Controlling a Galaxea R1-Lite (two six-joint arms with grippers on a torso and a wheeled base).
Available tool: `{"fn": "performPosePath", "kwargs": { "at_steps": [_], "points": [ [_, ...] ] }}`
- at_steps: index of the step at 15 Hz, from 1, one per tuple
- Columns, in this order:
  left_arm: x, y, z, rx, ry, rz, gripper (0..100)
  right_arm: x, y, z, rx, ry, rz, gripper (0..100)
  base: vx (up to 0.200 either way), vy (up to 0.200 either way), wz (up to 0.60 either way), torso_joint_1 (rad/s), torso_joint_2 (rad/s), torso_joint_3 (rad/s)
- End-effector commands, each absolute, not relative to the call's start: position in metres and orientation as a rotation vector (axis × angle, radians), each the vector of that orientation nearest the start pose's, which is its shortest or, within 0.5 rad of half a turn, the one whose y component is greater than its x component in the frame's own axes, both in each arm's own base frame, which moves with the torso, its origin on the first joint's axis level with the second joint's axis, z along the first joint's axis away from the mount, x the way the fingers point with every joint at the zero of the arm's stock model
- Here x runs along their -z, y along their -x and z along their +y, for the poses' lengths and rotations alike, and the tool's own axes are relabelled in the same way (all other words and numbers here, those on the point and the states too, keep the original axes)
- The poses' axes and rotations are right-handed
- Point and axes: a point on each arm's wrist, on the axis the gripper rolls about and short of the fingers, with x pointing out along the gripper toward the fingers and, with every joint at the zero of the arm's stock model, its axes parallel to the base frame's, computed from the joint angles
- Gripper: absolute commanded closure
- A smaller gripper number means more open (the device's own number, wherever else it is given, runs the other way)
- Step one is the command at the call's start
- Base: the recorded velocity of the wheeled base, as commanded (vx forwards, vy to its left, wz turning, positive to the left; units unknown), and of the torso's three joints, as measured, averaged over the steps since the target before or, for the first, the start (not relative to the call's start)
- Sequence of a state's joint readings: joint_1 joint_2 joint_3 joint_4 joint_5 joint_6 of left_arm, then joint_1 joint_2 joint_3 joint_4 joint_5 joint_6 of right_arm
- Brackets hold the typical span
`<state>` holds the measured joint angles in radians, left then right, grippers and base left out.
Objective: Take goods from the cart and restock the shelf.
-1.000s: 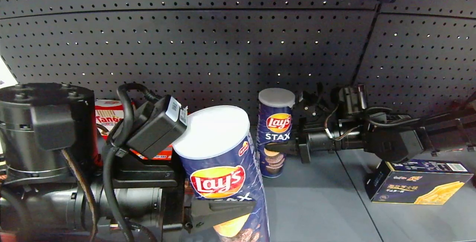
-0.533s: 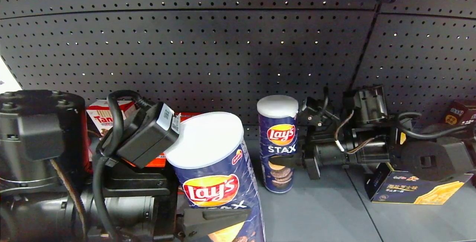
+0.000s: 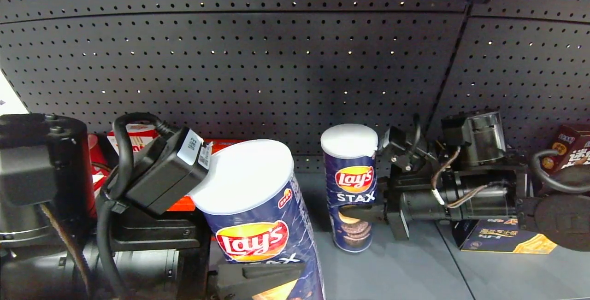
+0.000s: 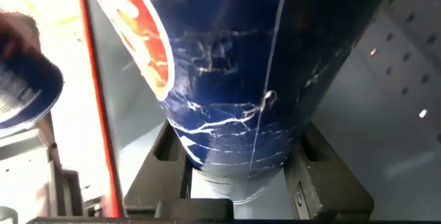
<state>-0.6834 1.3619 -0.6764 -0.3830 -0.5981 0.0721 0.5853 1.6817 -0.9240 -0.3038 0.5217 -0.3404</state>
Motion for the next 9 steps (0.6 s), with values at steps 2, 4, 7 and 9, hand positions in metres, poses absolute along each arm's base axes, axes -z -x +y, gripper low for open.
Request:
{"fn": "performPosePath", "kwargs": {
  "at_steps": [2,4,7,9],
  "points": [
    [-0.212,-0.158,-0.146,1.285,-0.075,0.276,100,-0.193,-0.216,0.157,-1.158,0.306,0.267,100,0.000,0.000,0.00,0.000,0.00,0.000],
    [-0.211,-0.159,-0.146,1.283,-0.075,0.281,100,-0.190,-0.207,0.150,-1.151,0.286,0.240,100,0.000,0.000,0.00,0.000,0.00,0.000],
    [-0.211,-0.160,-0.147,1.283,-0.076,0.284,100,-0.184,-0.198,0.144,-1.138,0.236,0.228,100,0.000,0.000,0.00,0.000,0.00,0.000],
    [-0.210,-0.160,-0.147,1.283,-0.076,0.289,100,-0.176,-0.196,0.140,-1.130,0.222,0.231,100,0.000,0.000,0.00,0.000,0.00,0.000]
  ]
}}
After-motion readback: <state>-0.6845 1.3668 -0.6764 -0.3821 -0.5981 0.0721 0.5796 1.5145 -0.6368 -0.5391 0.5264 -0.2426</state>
